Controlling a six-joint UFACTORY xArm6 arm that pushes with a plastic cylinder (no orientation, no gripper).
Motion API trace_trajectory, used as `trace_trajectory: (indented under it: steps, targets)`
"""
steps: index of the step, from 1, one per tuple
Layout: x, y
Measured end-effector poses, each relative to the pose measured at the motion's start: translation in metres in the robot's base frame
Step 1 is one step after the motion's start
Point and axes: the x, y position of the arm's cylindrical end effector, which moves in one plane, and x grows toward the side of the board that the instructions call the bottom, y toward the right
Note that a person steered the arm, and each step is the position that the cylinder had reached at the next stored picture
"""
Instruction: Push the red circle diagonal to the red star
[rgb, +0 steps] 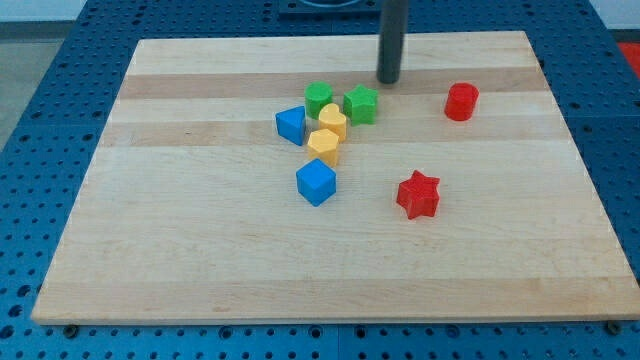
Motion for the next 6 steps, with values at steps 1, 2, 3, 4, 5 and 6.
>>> trace_trajectory:
  steps: [1, 2, 3, 4, 5, 6]
  targets:
    - [0.0, 0.05]
    - [0.001, 0.076]
    - [0.017, 0.087]
    - [0.026, 0.088]
    - [0.044, 0.088]
    - [0.06, 0.088]
